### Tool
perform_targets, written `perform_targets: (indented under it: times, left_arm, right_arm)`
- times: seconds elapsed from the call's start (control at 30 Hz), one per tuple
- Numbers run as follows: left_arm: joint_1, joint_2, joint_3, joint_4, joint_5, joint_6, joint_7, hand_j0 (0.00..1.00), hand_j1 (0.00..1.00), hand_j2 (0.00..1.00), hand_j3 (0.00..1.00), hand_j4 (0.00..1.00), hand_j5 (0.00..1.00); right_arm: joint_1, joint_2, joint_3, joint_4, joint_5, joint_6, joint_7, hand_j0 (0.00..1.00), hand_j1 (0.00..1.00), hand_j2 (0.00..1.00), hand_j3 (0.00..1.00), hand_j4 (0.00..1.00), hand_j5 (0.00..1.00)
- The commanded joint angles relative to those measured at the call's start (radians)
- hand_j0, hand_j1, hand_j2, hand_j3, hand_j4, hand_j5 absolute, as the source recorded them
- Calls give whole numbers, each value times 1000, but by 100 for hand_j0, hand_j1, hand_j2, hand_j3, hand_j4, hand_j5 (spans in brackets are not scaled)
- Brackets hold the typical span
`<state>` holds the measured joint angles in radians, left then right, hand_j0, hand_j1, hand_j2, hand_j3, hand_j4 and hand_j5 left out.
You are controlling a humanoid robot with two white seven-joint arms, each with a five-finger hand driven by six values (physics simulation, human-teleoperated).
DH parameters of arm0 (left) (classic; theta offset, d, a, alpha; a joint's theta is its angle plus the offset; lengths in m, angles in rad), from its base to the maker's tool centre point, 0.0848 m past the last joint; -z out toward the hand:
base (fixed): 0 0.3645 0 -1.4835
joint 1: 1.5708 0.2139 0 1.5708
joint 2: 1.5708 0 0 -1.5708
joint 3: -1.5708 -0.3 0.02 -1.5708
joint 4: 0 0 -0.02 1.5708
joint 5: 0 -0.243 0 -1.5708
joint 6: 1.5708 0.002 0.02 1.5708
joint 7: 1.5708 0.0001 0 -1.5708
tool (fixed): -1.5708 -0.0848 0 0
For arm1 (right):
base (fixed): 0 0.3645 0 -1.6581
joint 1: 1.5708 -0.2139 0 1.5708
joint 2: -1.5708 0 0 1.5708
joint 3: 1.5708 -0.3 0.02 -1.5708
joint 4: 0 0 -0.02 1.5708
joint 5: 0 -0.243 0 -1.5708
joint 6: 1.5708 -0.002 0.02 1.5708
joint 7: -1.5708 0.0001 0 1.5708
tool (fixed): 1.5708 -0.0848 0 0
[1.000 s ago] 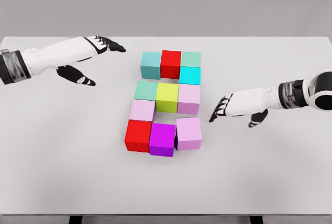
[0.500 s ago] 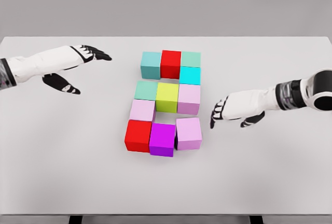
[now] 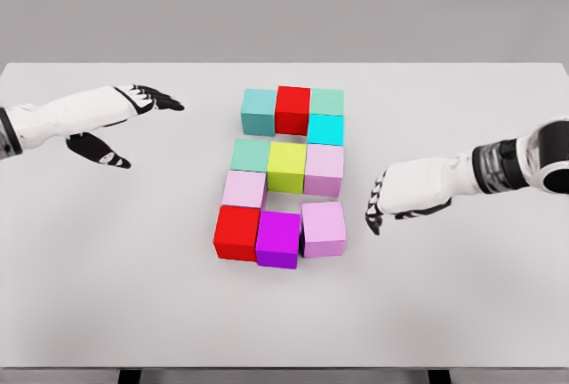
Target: Assemble the squares on the desktop into the number 2
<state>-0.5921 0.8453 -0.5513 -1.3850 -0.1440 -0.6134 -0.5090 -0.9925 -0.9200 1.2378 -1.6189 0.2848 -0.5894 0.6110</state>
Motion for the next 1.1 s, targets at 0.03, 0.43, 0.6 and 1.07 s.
perform_targets:
  times: [0.03, 0.43, 0.6, 1.07]
  left_arm:
    - [0, 8, 1, 1, 7, 3, 3, 100, 100, 100, 100, 100, 100]
    - [-2, 6, 1, 4, 7, 3, 6, 100, 100, 100, 100, 100, 100]
    - [-3, -2, 1, 12, 7, 3, 6, 100, 100, 100, 100, 100, 100]
    - [-6, 0, 1, 23, 6, 3, 7, 100, 100, 100, 100, 100, 100]
  right_arm:
    - [0, 1, 31, -12, -4, 2, 0, 26, 26, 26, 26, 26, 26]
    - [-5, 49, 58, -6, -4, 6, 0, 12, 12, 12, 12, 12, 12]
    - [-8, 67, 60, 1, -3, 16, 0, 12, 12, 12, 12, 12, 12]
    - [-8, 102, 71, 31, -1, 17, 0, 12, 12, 12, 12, 12, 12]
